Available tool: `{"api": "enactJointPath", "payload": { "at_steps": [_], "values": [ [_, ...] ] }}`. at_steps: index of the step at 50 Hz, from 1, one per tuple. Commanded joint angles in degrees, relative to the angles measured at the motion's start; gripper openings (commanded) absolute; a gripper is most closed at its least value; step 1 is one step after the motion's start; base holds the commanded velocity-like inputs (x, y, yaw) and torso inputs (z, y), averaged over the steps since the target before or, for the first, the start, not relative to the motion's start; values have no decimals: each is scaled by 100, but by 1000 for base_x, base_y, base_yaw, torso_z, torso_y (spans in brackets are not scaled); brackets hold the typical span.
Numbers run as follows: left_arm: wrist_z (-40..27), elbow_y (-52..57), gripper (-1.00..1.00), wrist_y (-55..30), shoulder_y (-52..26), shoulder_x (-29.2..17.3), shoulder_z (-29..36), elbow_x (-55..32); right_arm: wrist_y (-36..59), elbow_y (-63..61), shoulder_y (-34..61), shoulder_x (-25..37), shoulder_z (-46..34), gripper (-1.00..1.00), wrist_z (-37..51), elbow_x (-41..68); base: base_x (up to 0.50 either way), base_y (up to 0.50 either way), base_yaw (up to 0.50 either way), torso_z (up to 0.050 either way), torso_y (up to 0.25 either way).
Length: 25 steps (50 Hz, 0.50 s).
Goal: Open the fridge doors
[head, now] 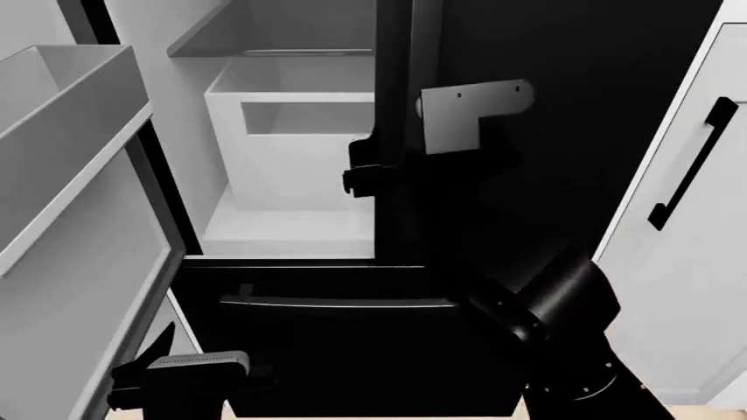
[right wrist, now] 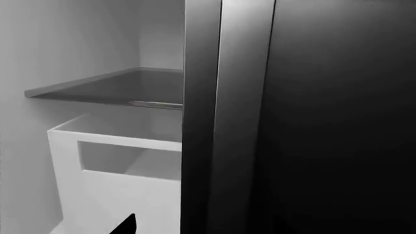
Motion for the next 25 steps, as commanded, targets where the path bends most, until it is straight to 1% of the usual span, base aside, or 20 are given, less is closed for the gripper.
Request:
{"api": "enactJointPath", "payload": {
  "at_steps": [1,15,25],
  "values": [
    [-12,-11,100,19,5,-11,8,-22,-259,945,558,-155,-122,100,-271,-154,0,0,0,0,0],
    [-3,-44,100,50,5,-27,34,-47,-612,1800,915,-230,-163,100,-287,-349,0,0,0,0,0],
    [-28,-34,100,20,-23,-30,56,-48,-746,2017,968,-230,-195,100,-265,-362,0,0,0,0,0]
  ]
}}
